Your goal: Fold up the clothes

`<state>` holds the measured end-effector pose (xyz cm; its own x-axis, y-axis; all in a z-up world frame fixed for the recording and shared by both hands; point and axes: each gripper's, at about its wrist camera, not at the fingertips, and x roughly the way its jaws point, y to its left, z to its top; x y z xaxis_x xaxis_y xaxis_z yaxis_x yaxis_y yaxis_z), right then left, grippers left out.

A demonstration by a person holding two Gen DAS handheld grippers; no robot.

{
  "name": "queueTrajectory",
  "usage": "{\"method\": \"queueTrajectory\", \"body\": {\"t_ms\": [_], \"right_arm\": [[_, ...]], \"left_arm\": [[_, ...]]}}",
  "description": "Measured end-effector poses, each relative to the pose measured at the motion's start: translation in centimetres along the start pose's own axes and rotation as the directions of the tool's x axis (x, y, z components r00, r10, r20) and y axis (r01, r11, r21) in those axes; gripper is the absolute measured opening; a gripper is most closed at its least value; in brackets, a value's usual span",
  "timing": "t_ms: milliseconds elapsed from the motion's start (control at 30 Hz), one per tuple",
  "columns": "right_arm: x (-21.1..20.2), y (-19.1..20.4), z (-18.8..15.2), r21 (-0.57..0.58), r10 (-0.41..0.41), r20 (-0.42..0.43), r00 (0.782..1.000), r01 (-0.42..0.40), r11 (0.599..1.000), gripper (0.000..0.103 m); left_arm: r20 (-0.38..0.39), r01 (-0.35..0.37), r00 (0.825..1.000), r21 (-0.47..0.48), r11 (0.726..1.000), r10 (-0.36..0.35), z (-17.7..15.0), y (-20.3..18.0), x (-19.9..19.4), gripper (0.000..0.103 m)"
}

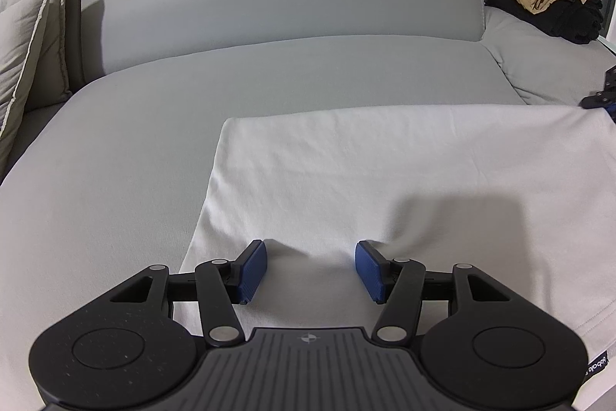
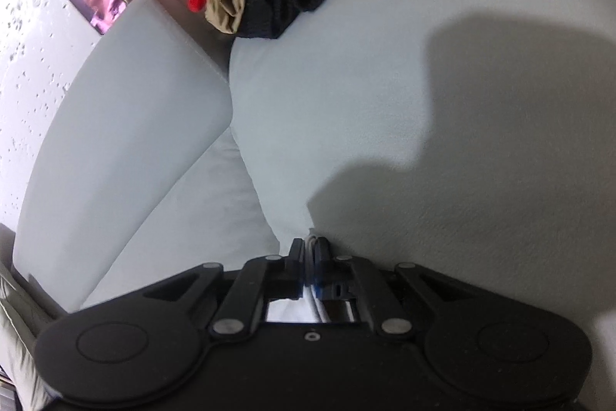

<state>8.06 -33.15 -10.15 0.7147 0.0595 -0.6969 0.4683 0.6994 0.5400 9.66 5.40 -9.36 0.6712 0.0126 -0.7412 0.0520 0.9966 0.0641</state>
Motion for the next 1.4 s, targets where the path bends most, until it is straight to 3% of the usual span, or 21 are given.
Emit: {"method": "queueTrajectory", "body": {"t_ms": [100, 167, 233, 333, 367, 500, 633, 733, 833, 933, 967, 1033, 1100, 1133, 1167, 1233, 1300, 1333, 1400], "right_arm": [[-2.2, 0.1, 0.3, -0.036, -0.047, 0.063, 0.997, 0.05, 0.998, 0.008], [-4.1, -0.3, 0.3, -0.042, -0.07, 0.106, 0.992, 0.074, 0.996, 0.024], [-6.0, -0.8, 0.2, -0.044, -0.079, 0.146, 0.986, 0.086, 0.995, 0.032], [-7.9, -1.2, -0.1, -0.064, -0.008, 0.156, 0.988, 0.018, 0.998, 0.026], [-8.0, -1.1, -0.4, -0.079, 0.031, 0.137, 0.99, -0.02, 0.997, 0.02], [-5.3, 0.4, -2.7, -0.08, 0.176, 0.012, 0.984, -0.174, 0.981, 0.02], [-1.1, 2.6, -5.9, -0.064, 0.302, -0.082, 0.95, -0.307, 0.95, 0.02], [2.5, 3.7, -7.7, -0.076, 0.36, -0.19, 0.913, -0.379, 0.922, 0.018], [3.5, 2.1, -7.4, -0.125, 0.29, -0.106, 0.951, -0.302, 0.945, 0.0], [2.9, -0.6, -5.6, -0.113, 0.182, 0.054, 0.982, -0.175, 0.978, 0.0], [2.5, -1.1, -4.9, -0.122, 0.143, 0.109, 0.984, -0.13, 0.984, 0.0], [1.4, -1.0, -4.4, -0.176, 0.057, 0.22, 0.974, -0.018, 0.984, 0.0], [0.3, -0.4, -4.3, -0.228, -0.033, 0.32, 0.947, 0.111, 0.967, 0.0], [-0.2, -0.4, -4.1, -0.232, -0.059, 0.345, 0.937, 0.146, 0.962, 0.0], [-0.6, -0.5, -3.8, -0.22, -0.072, 0.348, 0.935, 0.156, 0.963, 0.0], [-1.5, -0.5, -3.2, -0.201, -0.097, 0.355, 0.93, 0.177, 0.964, 0.0], [-3.1, 0.2, -3.3, -0.194, -0.106, 0.363, 0.926, 0.186, 0.963, 0.007], [-4.4, 0.3, -3.5, -0.192, -0.095, 0.355, 0.93, 0.172, 0.966, 0.016], [-7.1, 0.4, -4.1, -0.189, -0.073, 0.338, 0.938, 0.143, 0.972, 0.022]], "left_arm": [[0.005, -0.001, 1.0, -0.011, 1.0, 0.001, 0.1, 0.2, -0.3, 0.055], [0.013, -0.005, 1.0, -0.024, 1.0, 0.005, 0.3, 0.5, -0.7, 0.053], [0.049, -0.015, 0.999, -0.046, 0.999, 0.018, 0.7, 0.8, -1.7, 0.045], [0.123, -0.007, 0.992, -0.065, 0.998, 0.015, 2.3, 0.9, -3.1, 0.043], [0.142, 0.007, 0.99, -0.066, 0.998, 0.002, 3.1, 0.7, -3.2, 0.043], [0.168, 0.037, 0.985, 0.001, 0.999, -0.037, 6.2, -1.7, -1.4, 0.043], [0.135, 0.039, 0.99, 0.087, 0.995, -0.05, 7.9, -5.2, 2.9, 0.042], [0.119, -0.007, 0.993, 0.13, 0.992, -0.008, 7.9, -6.5, 6.1, 0.041], [0.12, -0.179, 0.978, 0.053, 0.982, 0.172, 7.5, -4.2, 8.9, 0.041], [0.024, -0.307, 0.949, -0.135, 0.942, 0.313, 7.2, 1.2, 11.3, 0.039], [0.012, -0.337, 0.938, -0.184, 0.923, 0.346, 7.3, 2.5, 11.4, 0.04], [0.0, -0.415, 0.907, -0.184, 0.891, 0.422, 7.5, 3.7, 11.4, 0.041], [-0.034, -0.51, 0.859, -0.133, 0.85, 0.511, 7.3, 4.4, 11.8, 0.032], [-0.048, -0.518, 0.855, -0.127, 0.846, 0.516, 7.1, 4.9, 11.7, 0.033], [-0.059, -0.519, 0.855, -0.125, 0.846, 0.515, 6.9, 5.3, 11.4, 0.034], [-0.064, -0.487, 0.873, -0.152, 0.86, 0.483, 6.7, 6.2, 9.4, 0.034], [-0.046, -0.437, 0.899, -0.161, 0.885, 0.436, 6.3, 6.4, 7.0, 0.034], [-0.03, -0.406, 0.913, -0.16, 0.9, 0.407, 6.2, 6.3, 5.7, 0.035], [0.002, -0.342, 0.938, -0.153, 0.927, 0.346, 5.8, 6.0, 3.0, 0.039]]}}
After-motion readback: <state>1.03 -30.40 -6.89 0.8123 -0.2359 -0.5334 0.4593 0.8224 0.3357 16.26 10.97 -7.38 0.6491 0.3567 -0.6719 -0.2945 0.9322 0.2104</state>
